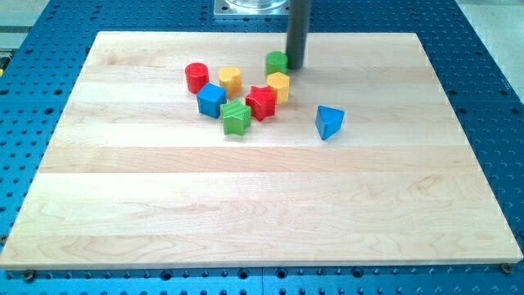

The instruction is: Move the triangle to the right of the hexagon

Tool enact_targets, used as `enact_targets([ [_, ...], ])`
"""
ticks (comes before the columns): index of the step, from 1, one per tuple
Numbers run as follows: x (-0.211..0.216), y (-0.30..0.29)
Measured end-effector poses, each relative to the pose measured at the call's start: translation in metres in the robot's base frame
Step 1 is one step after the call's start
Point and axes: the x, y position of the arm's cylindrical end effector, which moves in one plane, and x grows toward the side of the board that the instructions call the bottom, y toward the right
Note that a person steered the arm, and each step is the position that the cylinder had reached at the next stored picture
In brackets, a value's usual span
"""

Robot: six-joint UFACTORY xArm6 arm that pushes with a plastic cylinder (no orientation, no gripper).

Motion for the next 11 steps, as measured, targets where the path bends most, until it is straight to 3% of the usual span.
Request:
enact_targets([
  [2,0.000,-0.002],
  [3,0.008,0.036],
  [4,0.078,0.088],
  [5,0.170,0.088],
  [7,0.187,0.079],
  [9,0.199,0.016],
  [11,0.129,0.075],
])
